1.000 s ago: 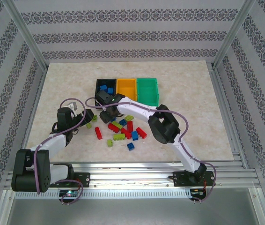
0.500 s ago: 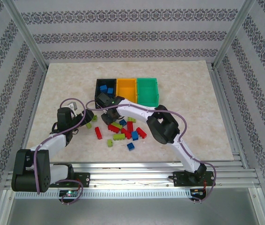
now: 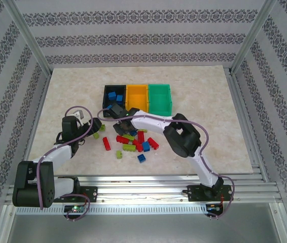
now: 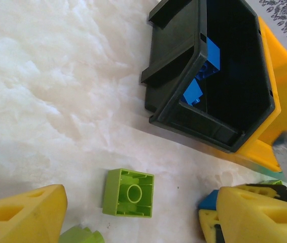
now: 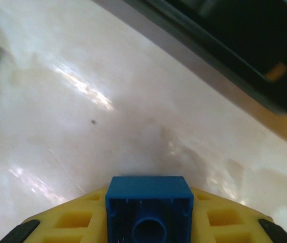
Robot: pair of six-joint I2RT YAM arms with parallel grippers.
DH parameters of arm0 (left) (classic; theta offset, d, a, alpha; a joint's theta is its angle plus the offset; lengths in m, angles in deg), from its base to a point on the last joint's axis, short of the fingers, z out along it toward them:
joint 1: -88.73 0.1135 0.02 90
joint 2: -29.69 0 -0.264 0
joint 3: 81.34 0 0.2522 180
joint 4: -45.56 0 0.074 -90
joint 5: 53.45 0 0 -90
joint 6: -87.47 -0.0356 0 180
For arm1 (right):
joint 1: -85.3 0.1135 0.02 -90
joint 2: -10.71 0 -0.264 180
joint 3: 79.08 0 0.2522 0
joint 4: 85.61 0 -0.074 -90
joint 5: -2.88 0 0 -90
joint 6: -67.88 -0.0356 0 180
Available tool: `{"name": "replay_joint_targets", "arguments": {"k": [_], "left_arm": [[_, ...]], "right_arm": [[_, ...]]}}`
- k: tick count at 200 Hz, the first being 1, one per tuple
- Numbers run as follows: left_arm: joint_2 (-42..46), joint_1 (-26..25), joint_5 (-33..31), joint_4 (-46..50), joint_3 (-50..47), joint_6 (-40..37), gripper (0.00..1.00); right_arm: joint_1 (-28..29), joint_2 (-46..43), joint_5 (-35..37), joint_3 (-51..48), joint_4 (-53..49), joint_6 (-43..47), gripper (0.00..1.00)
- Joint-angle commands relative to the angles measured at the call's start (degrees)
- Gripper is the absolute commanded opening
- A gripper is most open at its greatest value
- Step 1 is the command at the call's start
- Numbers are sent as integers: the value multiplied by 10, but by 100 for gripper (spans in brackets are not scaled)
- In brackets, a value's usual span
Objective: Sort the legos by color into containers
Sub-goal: Pick up the lego from the center of the table, then place the lego in the container.
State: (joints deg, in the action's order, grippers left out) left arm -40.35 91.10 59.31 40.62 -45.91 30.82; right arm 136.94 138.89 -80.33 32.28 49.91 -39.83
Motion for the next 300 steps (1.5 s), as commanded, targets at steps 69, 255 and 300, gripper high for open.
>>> {"name": "replay_joint_targets", "arguments": {"k": [69,255,300], "left_arm": [[13,8,1,-4,14,-11,78],[27,8,-28,-4,4,-18,78],[15,8,-12,-8,10,-13,78]], "right_arm": [[19,-127,72,-76,124,-50,25],[-47,74,-45,308,19,-56,29],[-55,93,-13,311,8,-61,52]]}}
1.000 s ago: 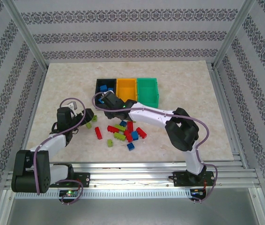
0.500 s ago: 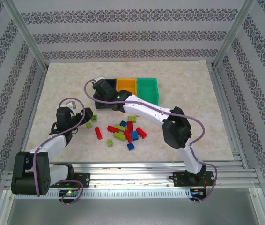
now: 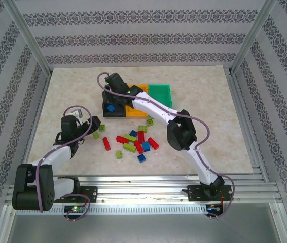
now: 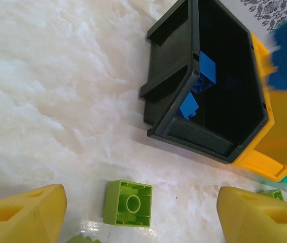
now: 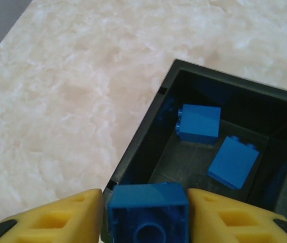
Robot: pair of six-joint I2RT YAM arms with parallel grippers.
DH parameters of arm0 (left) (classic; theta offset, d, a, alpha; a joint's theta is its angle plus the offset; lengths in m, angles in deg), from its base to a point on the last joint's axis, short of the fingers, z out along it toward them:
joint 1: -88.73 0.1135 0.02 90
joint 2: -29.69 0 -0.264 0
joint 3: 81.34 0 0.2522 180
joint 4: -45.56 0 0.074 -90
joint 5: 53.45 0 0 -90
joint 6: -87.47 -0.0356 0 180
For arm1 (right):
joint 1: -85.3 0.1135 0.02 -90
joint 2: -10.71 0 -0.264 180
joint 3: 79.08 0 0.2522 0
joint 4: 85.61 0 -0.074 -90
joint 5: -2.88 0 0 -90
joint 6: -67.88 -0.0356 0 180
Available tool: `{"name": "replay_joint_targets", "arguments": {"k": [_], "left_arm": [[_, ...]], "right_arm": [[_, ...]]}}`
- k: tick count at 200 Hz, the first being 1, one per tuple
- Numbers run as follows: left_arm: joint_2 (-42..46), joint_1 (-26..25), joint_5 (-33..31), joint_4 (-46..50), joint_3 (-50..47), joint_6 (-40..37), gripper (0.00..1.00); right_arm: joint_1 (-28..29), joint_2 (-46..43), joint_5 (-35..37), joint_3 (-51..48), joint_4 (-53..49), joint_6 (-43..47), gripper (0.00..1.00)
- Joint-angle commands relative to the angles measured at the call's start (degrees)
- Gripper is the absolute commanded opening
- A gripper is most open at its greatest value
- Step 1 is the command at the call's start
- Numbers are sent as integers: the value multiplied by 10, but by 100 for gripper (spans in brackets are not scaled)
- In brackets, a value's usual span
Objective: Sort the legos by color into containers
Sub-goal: Place the lego in the container.
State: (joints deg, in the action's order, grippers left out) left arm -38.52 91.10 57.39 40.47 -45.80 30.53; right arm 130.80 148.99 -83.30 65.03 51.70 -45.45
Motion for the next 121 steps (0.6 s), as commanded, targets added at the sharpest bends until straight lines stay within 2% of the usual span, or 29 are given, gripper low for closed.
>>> {"name": "replay_joint_targets", "arguments": {"k": [1,15,45,82,121], "left_arm": [[-3,8,8,-7,9,-11,78],[0,8,9,-7,9,-10,78],[2,8,2,-7,5,-12,78],[1,8,9,-5,9,-9,78],[-2,8,10,-9,7,-7,78]], "right_arm": [[6,-11,18,-22,-6,-5,52],[10,-39,25,-67,25,2,53],[23,-71,0,-107,14,10,54],[64,-157,27,-258,56,15,55],[91,-246,18,-417,102,-7,56]]}}
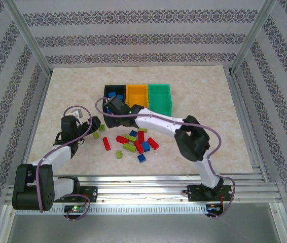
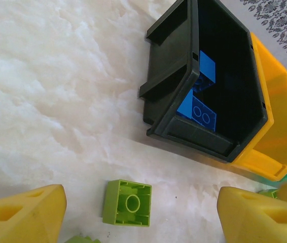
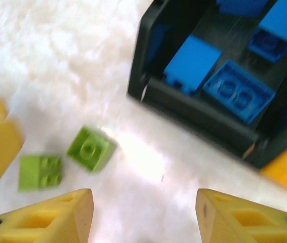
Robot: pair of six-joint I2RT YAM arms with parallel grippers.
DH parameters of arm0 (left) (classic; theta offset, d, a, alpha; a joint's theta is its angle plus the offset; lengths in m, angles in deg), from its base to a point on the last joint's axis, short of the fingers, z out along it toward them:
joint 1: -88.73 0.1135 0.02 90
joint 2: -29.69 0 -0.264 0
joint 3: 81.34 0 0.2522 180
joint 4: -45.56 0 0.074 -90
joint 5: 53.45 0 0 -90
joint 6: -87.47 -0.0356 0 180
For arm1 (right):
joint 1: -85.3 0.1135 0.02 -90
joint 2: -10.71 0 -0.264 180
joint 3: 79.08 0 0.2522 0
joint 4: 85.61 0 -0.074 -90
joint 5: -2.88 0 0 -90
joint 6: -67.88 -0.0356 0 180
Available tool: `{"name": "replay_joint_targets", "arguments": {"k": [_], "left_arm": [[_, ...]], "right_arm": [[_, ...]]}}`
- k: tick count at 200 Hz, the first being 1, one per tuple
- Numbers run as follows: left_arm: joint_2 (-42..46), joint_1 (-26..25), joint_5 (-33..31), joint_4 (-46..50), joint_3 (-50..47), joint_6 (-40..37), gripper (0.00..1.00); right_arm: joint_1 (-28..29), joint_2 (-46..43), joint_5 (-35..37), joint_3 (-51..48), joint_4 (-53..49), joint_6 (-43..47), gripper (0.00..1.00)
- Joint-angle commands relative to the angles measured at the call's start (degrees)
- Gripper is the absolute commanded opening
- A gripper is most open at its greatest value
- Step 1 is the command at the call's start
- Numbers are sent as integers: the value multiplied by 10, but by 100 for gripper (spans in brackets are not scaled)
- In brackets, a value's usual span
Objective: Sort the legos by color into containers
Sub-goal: Place the lego in the container, then pick up the lego from the bottom-center of the table.
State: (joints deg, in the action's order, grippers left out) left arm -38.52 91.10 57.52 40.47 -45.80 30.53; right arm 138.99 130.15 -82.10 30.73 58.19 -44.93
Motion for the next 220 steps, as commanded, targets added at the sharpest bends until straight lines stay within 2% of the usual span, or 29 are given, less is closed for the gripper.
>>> {"name": "replay_joint_targets", "arguments": {"k": [1,60,101,192,220], "left_arm": [[-1,8,9,-9,7,-7,78],[33,9,-10,-2,-4,-15,78],[37,9,-15,-16,-14,-12,78],[61,9,-24,-18,-25,-22,78],[59,9,-23,-18,-24,-22,78]], "right_arm": [[10,-60,6,-78,38,-13,56],[28,-165,15,-268,80,-41,57],[38,-232,12,-342,69,-60,57],[45,-299,12,-418,29,-84,57],[45,-295,23,-412,6,-73,57]]}}
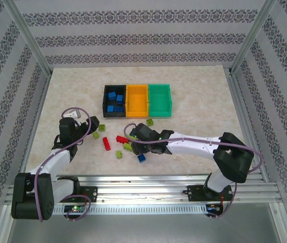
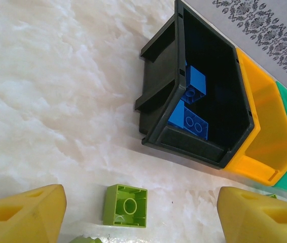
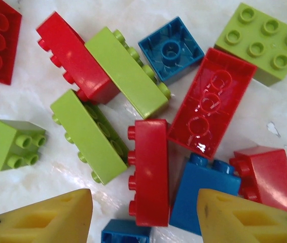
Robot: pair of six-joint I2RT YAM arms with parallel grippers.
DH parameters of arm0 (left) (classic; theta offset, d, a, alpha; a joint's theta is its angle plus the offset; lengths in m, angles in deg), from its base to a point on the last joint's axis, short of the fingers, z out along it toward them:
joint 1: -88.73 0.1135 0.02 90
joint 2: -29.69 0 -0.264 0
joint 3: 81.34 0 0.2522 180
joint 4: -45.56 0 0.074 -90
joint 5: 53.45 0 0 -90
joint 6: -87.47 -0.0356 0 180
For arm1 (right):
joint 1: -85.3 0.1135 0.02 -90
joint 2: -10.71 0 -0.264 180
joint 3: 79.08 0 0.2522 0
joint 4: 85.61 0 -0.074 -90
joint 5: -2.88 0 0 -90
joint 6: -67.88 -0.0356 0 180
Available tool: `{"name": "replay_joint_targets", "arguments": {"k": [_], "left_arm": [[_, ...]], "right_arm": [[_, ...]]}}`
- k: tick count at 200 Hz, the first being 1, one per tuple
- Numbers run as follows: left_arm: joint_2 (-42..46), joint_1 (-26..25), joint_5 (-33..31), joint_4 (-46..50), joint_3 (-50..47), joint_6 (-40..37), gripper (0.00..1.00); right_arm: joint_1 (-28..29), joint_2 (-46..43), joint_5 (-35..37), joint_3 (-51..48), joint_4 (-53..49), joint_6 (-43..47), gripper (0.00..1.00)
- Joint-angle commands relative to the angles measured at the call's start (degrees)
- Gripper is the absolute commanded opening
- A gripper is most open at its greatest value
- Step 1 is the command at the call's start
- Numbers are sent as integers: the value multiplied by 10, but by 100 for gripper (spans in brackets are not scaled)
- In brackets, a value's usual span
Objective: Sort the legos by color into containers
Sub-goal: Pick up the lego from the bottom-center of the table.
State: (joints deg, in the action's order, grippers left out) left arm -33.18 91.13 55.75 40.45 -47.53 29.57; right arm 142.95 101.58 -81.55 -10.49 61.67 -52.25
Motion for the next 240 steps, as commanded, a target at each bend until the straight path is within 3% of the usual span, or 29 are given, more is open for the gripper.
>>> {"name": "replay_joint_targets", "arguments": {"k": [1,36,104,128,197,240], "left_arm": [[5,9,-4,-17,-7,-12,78],[6,9,-7,-20,-10,-12,78],[-1,9,1,-28,-8,-7,78],[-8,9,4,-31,-8,-6,78],[-17,9,5,-34,-7,-8,79],[-28,9,11,-39,-5,-5,78]], "right_arm": [[5,-9,18,1,-30,0,57],[5,5,8,20,-56,-4,57],[12,-40,-70,-44,-42,-59,57],[14,-15,-94,-38,-42,-58,57],[43,70,-69,10,-56,-38,57],[54,87,-51,23,-63,-36,42]]}}
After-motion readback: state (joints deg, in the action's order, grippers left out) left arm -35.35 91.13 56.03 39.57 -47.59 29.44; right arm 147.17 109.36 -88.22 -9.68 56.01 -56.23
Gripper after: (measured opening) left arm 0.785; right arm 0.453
